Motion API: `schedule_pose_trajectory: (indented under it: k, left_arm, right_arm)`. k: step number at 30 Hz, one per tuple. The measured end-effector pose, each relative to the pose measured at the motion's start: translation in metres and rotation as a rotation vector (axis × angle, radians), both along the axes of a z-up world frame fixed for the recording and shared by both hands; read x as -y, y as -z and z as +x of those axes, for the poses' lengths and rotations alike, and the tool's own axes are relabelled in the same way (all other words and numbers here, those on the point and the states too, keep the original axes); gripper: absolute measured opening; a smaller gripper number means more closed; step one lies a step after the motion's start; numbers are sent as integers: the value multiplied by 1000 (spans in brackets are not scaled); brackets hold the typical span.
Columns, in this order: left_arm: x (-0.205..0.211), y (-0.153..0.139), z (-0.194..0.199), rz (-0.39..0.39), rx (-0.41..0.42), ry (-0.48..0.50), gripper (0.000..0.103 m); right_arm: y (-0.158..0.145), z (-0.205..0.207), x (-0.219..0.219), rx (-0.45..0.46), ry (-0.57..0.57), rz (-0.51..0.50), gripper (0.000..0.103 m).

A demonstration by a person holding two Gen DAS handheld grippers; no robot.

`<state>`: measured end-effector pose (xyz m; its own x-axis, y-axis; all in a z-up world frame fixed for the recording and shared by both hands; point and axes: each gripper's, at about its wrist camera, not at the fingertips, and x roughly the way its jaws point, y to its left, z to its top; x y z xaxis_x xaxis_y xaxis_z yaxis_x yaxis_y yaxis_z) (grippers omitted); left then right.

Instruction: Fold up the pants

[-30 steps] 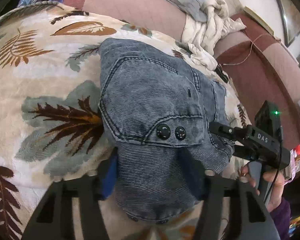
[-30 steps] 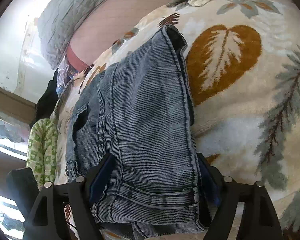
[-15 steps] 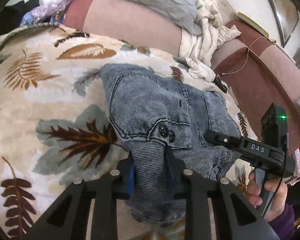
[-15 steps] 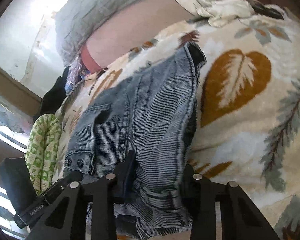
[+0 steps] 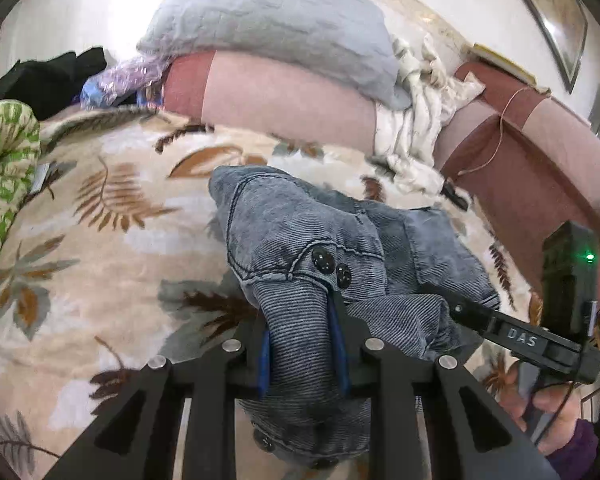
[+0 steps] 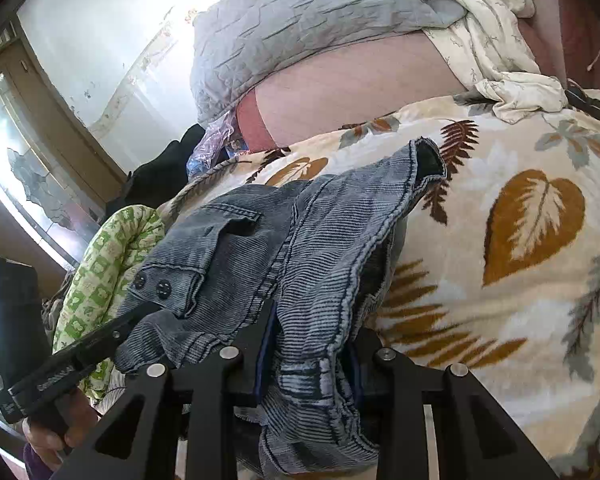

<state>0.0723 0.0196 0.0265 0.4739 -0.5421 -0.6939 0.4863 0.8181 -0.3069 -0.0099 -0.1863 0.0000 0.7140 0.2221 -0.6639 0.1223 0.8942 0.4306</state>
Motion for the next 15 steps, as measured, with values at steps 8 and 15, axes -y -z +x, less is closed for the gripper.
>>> schedule_pose_trajectory:
  k: [8, 15]
  left_arm:
    - [11, 37, -13, 242, -53, -9, 34]
    - [10, 18, -39, 358, 90, -34, 45]
  right_arm:
    - [37, -4, 3, -190, -16, -2, 44]
    - [6, -50, 10, -117, 48, -118, 69]
